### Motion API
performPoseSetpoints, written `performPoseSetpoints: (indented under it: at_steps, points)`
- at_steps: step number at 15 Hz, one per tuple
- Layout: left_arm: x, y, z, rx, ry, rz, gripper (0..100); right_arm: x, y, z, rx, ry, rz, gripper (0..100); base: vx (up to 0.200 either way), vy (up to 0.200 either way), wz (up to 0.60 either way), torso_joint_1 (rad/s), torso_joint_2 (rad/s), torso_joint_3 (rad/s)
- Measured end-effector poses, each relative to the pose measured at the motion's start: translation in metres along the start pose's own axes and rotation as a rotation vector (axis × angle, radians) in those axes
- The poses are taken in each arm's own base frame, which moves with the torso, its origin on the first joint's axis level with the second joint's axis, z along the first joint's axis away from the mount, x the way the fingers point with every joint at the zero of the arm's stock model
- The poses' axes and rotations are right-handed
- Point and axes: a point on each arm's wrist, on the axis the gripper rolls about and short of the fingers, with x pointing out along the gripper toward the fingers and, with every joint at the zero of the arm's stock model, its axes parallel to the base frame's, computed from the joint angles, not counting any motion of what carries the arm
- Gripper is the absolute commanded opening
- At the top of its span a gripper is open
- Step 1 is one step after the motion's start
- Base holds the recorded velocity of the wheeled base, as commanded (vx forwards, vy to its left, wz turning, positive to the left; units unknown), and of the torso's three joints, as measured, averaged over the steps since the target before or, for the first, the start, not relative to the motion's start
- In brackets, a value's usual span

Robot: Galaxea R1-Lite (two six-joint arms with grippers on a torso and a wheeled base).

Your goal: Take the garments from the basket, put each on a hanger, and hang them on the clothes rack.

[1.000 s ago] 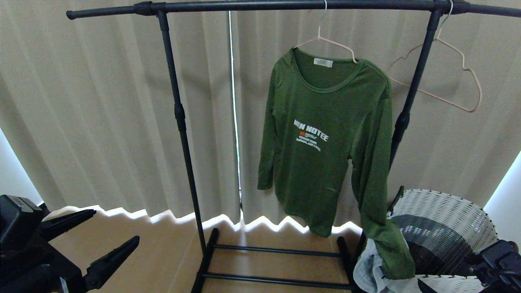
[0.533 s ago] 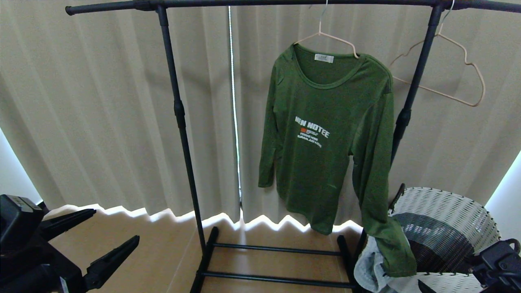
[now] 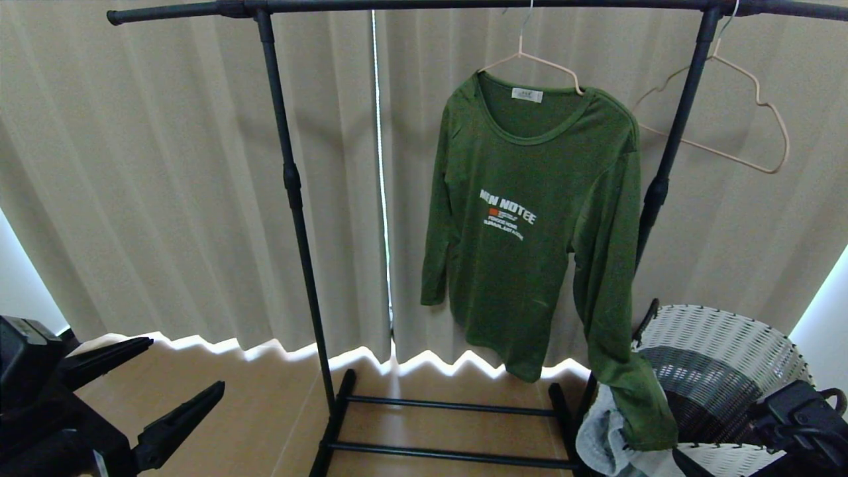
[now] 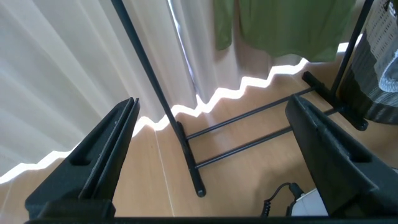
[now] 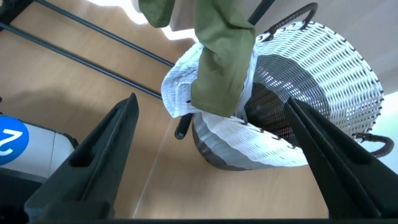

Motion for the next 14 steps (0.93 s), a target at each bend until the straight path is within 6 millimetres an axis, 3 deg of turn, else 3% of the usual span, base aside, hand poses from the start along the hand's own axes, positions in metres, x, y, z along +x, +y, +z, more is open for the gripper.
performPoseSetpoints:
  at_steps: [7, 13, 14]
  points:
    - [-0.0001, 0.0005, 0.0017, 0.001, -0.007, 0.003, 100, 0.0040, 0.0009, 0.0046, 0.006, 0.008, -0.001, 100, 0.000, 0.000, 0.00, 0.000, 0.00, 0.000]
    - [-0.0004, 0.0007, 0.0016, 0.000, -0.006, 0.006, 100, 0.0042, 0.0010, 0.0032, 0.003, 0.015, -0.001, 100, 0.200, -0.200, 0.00, -0.001, 0.00, 0.005]
    - [-0.0004, 0.0007, 0.0018, 0.003, -0.008, 0.005, 100, 0.0041, 0.0010, 0.0028, 0.002, 0.017, -0.002, 100, 0.000, 0.000, 0.00, 0.000, 0.00, 0.000]
